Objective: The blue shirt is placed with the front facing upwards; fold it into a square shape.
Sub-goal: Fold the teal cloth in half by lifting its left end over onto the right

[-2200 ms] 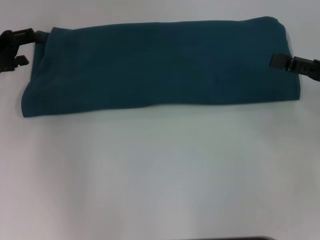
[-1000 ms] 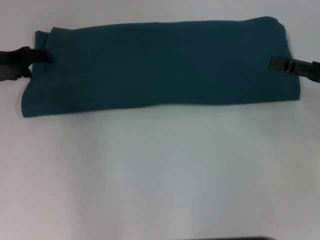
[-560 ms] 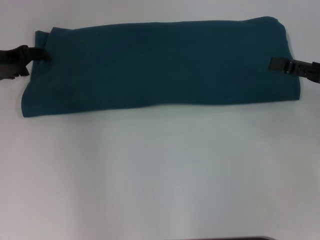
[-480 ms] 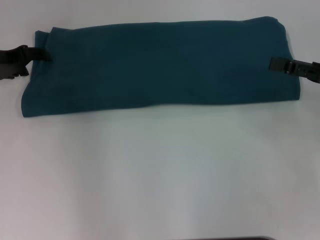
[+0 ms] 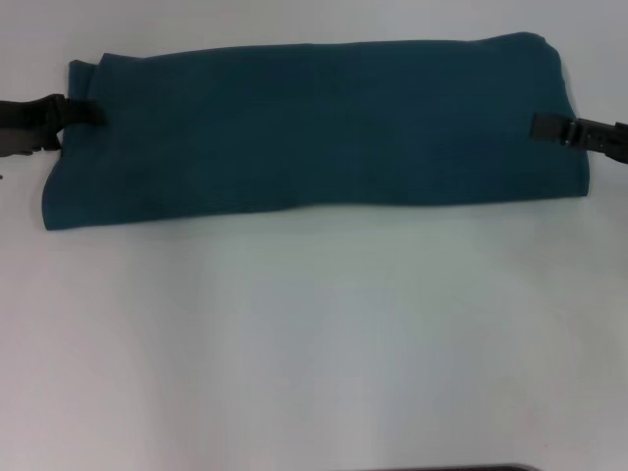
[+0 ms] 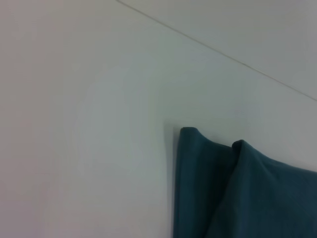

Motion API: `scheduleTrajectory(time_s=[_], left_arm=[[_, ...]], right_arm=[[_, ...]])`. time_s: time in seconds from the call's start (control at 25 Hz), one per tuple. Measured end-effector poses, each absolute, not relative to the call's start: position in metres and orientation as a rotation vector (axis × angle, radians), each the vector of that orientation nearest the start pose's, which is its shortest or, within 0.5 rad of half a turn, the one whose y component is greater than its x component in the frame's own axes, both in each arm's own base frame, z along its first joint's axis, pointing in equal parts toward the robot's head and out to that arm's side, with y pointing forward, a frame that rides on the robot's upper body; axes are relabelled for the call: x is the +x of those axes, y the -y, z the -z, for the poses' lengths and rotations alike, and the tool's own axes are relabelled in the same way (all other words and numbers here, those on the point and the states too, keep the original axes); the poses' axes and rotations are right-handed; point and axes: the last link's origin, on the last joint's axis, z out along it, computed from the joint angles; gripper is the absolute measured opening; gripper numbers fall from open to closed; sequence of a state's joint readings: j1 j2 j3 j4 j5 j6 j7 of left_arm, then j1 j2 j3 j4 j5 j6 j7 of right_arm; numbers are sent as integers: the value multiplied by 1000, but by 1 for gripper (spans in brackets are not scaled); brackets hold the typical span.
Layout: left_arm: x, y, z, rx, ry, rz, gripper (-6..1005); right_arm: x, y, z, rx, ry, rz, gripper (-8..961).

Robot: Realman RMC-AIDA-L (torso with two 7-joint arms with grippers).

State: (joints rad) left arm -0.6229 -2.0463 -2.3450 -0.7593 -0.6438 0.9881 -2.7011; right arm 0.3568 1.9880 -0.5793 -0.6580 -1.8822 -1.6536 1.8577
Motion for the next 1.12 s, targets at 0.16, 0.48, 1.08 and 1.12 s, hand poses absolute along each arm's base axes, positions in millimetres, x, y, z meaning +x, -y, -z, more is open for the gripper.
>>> scheduleTrajectory(time_s=[0.16, 0.48, 1.08, 1.12], left_arm=[[-314, -403, -30, -1780, 1727, 234, 825], [-311, -402, -25, -1804, 1750, 224, 825], [-314, -404, -34, -1771, 1736, 240, 824], [-314, -404, -33, -1770, 1737, 237, 824]], right_arm=[[320, -291, -61, -2329, -1383, -963, 822], [320, -291, -61, -2328, -1382, -964, 823], [321, -290, -62, -2326, -1382, -964, 823], [321, -291, -62, -2327, -1381, -965, 823]])
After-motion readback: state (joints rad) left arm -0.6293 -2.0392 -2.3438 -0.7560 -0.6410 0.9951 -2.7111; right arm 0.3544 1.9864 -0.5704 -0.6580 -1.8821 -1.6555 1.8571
